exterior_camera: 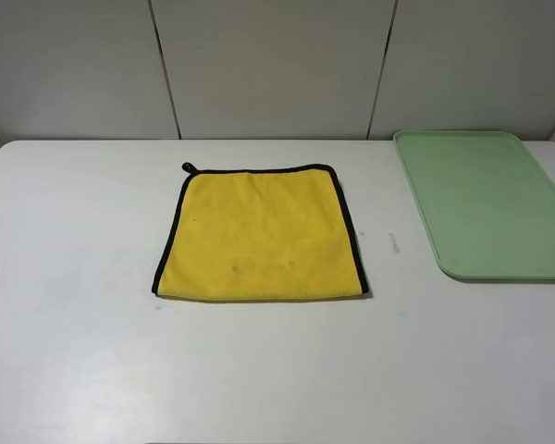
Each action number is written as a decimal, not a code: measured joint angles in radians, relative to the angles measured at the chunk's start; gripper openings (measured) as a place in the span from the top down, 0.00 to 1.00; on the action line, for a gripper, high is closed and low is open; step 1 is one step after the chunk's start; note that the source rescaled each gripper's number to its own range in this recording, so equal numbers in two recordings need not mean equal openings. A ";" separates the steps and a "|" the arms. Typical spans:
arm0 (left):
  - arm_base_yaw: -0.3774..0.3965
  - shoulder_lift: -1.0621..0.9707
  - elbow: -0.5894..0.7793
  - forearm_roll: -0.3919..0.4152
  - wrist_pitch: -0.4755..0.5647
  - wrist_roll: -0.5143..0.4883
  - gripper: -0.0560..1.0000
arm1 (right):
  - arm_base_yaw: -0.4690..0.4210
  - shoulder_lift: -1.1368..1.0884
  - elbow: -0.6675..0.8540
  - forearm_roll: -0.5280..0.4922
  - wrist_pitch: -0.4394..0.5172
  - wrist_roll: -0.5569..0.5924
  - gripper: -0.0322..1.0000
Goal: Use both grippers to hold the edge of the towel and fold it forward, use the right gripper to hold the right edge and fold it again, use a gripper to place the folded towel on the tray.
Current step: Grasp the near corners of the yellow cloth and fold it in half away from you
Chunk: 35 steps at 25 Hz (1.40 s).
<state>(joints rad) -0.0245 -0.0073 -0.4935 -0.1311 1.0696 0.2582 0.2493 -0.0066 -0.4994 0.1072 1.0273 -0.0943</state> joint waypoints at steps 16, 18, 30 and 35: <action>0.000 0.000 0.000 0.000 0.001 0.000 0.00 | 0.000 0.000 0.000 0.000 0.000 0.000 0.00; 0.000 0.000 0.000 0.000 0.001 0.000 0.00 | 0.000 0.000 0.000 0.000 0.000 0.000 0.00; 0.000 0.000 0.000 0.000 0.001 0.000 0.00 | 0.000 0.000 0.000 0.071 0.000 0.003 0.00; 0.000 0.000 0.000 0.000 0.001 0.000 0.00 | 0.000 0.000 0.000 0.086 0.000 0.003 0.00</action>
<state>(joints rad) -0.0245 -0.0073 -0.4935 -0.1311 1.0708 0.2582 0.2493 -0.0066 -0.4994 0.1930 1.0273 -0.0909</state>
